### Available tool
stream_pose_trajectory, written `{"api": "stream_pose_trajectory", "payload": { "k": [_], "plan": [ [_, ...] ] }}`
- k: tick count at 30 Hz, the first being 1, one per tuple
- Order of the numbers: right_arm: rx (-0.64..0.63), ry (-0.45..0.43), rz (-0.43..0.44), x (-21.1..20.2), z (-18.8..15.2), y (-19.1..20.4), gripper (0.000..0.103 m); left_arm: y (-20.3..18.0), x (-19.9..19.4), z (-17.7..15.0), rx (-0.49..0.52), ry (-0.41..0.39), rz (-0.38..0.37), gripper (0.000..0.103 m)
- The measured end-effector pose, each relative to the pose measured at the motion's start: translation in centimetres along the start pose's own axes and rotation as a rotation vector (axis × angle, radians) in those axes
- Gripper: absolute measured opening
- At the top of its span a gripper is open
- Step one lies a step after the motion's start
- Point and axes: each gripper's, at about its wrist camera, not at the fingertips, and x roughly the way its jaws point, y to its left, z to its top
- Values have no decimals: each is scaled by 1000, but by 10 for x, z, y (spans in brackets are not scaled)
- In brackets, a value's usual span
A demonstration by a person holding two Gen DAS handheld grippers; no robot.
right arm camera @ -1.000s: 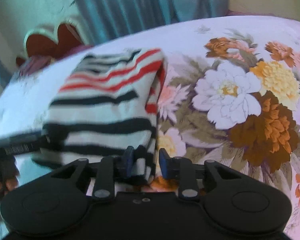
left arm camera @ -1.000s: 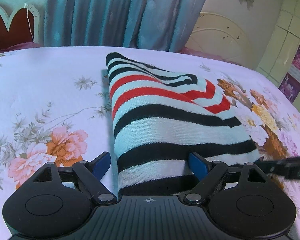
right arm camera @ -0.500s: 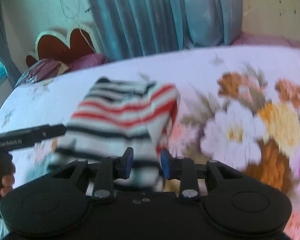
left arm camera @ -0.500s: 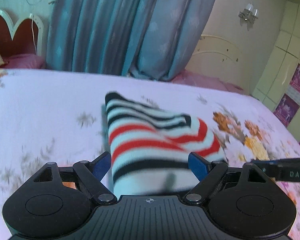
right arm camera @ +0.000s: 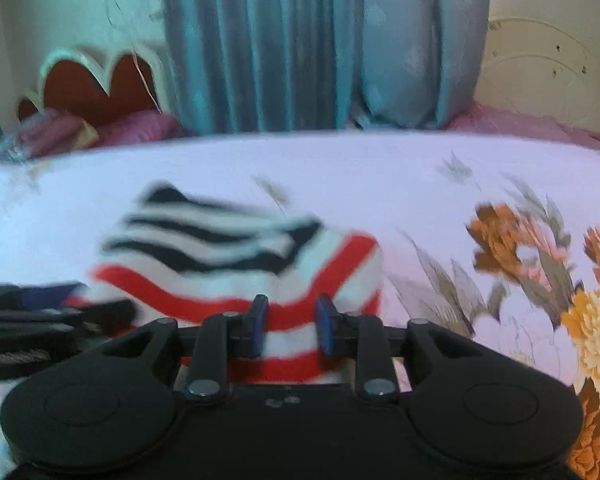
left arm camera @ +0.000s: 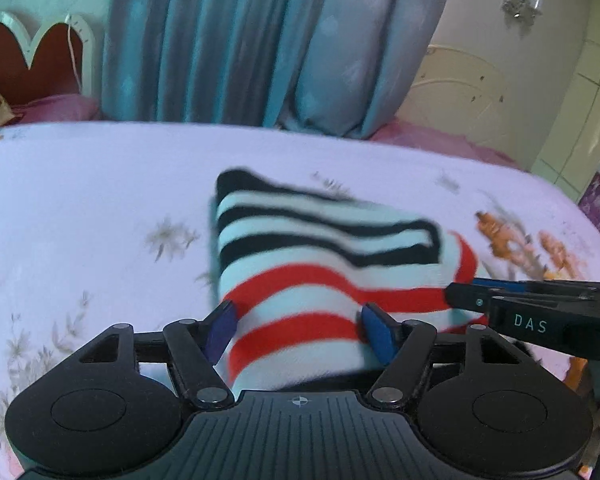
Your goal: Fold small clothes
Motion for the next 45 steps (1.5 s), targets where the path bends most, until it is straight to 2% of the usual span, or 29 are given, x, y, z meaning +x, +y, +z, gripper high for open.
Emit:
{"api": "stream_pose_trajectory", "payload": {
  "k": [3, 7, 9, 11, 14, 21, 28, 33, 37, 45],
  "plan": [
    [3, -21, 13, 5, -12, -10, 25, 0, 4, -5, -4, -2, 0, 68],
    [2, -6, 22, 2, -8, -9, 25, 5, 2, 0, -27, 8, -14, 68],
    [38, -6, 37, -4, -3, -12, 26, 4, -6, 6, -40, -21, -3, 68],
    [55, -54, 60, -14, 4, -12, 27, 4, -10, 15, -42, -61, 6, 68],
    [-6, -109, 42, -16, 16, 1, 27, 3, 2, 30, -36, -63, 22, 68],
    [33, -80, 9, 22, 34, -1, 27, 13, 45, 37, -82, 5, 79, 68],
    [55, -34, 13, 51, 25, -15, 26, 21, 60, 24, -125, 31, 73, 70],
    [63, -29, 17, 51, 24, -16, 27, 21, 64, 24, -128, 37, 73, 72],
    [43, -20, 8, 49, 28, -12, 29, 16, 57, 28, -90, 32, 96, 72],
    [62, -39, 41, 16, 31, -14, 33, 8, 31, 26, -52, 13, 108, 72]
  ]
}}
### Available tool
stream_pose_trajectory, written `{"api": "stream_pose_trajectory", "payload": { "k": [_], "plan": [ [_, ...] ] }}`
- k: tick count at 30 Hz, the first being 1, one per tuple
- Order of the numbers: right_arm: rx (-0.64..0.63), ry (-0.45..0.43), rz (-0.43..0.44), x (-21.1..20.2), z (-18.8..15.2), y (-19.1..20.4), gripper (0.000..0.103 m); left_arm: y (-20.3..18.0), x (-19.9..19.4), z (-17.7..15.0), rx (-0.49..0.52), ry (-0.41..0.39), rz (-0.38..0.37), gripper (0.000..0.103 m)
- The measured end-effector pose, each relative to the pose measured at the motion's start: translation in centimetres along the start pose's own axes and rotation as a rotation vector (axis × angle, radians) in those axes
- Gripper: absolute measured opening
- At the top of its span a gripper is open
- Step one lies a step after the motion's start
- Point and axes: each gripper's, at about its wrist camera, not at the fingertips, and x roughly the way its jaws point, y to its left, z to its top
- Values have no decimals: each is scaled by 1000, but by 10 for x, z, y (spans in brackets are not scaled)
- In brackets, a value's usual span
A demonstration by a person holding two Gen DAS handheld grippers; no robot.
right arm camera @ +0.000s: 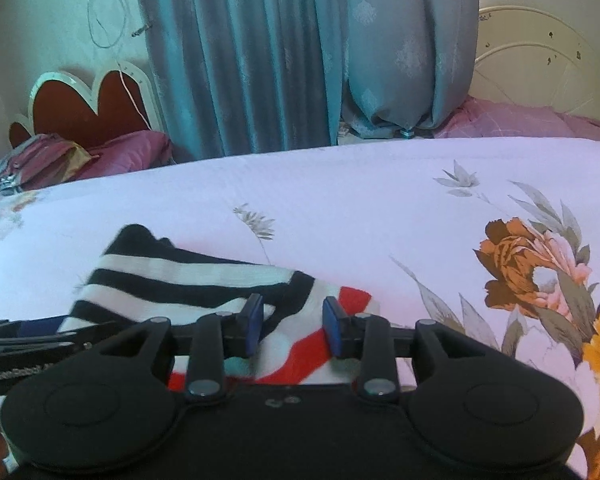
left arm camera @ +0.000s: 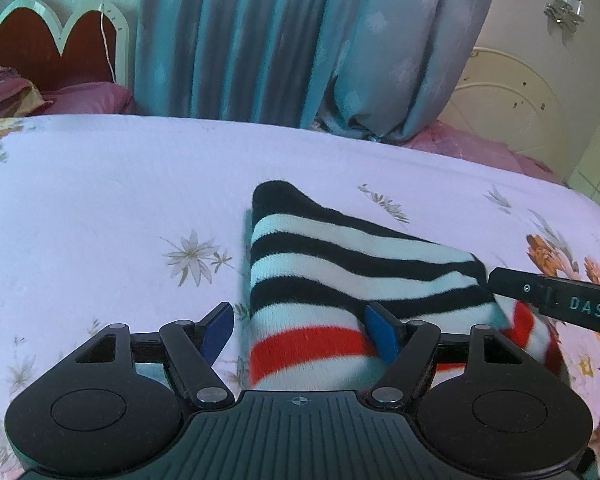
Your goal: Fold small clothes
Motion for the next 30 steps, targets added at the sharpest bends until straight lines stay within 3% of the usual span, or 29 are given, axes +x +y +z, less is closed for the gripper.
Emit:
{"api": "stream_pose_trajectory", "payload": {
  "k": [11, 16, 20, 30],
  "plan": [
    [-42, -44, 53, -57, -26, 12, 33, -15, -46, -30, 91, -20, -18, 72],
    [-14, -13, 45, -63, -46, 9, 33, -15, -55, -35, 82, -26, -14, 72],
    [-44, 21, -5, -59, -59, 8, 29, -20, -52, -42, 131, -26, -8, 72],
    [-21, -6, 19, -88, -65, 3, 30, -21, -82, -48, 161, -43, -32, 72]
  ]
}}
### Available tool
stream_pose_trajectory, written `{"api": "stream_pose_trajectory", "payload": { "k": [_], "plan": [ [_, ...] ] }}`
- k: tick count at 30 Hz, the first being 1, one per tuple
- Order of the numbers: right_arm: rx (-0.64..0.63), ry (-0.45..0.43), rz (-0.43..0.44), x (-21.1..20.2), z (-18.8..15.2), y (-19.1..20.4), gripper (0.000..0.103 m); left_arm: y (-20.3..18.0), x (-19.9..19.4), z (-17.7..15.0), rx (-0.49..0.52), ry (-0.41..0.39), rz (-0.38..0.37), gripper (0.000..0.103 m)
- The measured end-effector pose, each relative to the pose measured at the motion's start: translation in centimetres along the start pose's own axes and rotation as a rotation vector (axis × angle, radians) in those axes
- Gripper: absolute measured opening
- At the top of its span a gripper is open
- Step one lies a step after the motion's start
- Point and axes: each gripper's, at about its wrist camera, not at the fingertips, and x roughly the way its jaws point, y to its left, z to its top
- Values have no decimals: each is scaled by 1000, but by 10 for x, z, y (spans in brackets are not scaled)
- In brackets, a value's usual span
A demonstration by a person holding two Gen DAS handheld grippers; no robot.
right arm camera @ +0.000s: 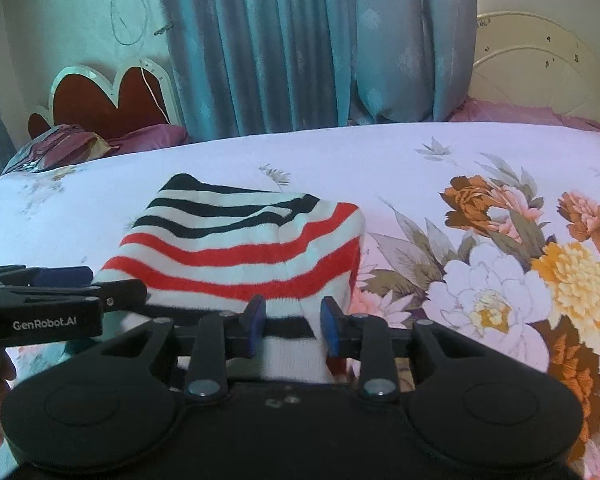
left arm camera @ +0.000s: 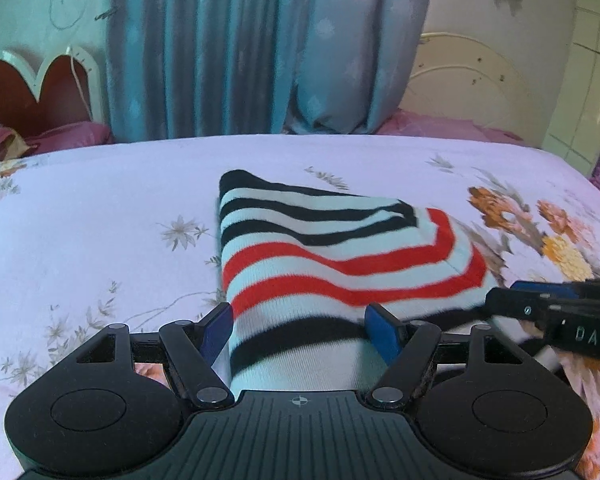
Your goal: Fold small clothes
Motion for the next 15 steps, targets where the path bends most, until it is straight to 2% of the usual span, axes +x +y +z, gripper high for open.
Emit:
{"api": "stream_pose_trajectory", "payload": {
  "k": [7, 8, 10, 11, 15],
  "plan": [
    [-2, -7, 20, -27, -19, 0, 30, -2, -15, -23, 21, 32, -30, 72],
    [-17, 0, 9, -26, -23, 1, 31, -2, -13, -27, 28, 32, -24, 75],
    [-26, 47, -24, -17, -33, -3, 34, 2, -10, -32, 3, 50, -27, 78],
    [2, 58, -13, -15, -37, -7, 34, 4, -11, -33, -23, 59, -33, 78],
    [28, 44, -6, -27, -38, -9, 30, 5, -13, -35, -33, 76, -40, 78]
  ]
}}
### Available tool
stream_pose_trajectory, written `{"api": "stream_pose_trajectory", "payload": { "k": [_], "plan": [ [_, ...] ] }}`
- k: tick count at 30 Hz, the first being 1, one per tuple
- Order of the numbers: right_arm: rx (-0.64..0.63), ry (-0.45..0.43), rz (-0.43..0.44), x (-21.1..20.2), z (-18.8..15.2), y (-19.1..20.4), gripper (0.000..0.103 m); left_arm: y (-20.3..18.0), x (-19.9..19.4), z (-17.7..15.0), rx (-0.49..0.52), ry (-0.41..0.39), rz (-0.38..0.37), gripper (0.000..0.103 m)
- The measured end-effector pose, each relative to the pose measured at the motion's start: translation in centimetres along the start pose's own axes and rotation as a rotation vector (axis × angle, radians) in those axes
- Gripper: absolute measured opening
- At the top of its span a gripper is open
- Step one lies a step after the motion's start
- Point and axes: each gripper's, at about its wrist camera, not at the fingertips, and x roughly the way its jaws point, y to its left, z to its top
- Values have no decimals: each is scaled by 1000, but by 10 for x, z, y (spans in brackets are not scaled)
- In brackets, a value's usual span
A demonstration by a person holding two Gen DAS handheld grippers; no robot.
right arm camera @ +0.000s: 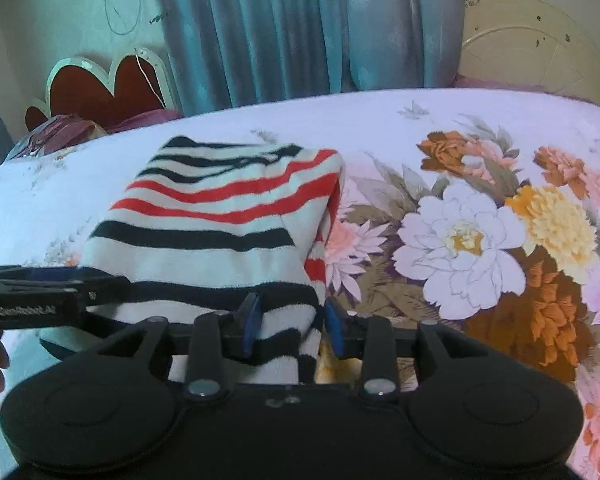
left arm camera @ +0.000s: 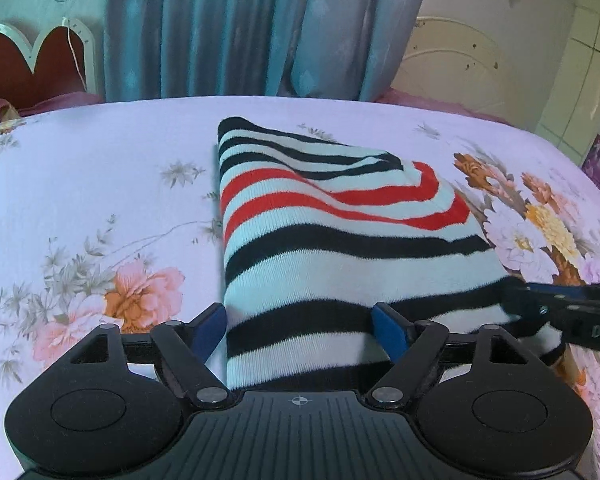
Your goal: Fold small clothes
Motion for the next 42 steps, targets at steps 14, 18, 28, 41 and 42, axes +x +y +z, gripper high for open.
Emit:
{"api": "stream_pose_trajectory", "payload": {
  "k": [14, 18, 28, 41, 42],
  "plan": [
    [88, 74, 34, -8, -25, -23, 34, 8, 6, -9, -31, 41, -20, 90],
    [91, 78, 40, -10, -17, -23, 36, 8, 5, -6, -26, 46, -19, 90],
    [165, 51, 106, -4, 22, -39, 64, 7, 1, 16, -52, 45, -45, 90],
    [296, 138, 230, 64, 41, -56, 69, 24, 44, 34, -149, 104, -131, 95],
    [309, 151, 252, 70, 40, -57, 68, 27, 48, 33, -167, 113, -151, 95]
  ]
}}
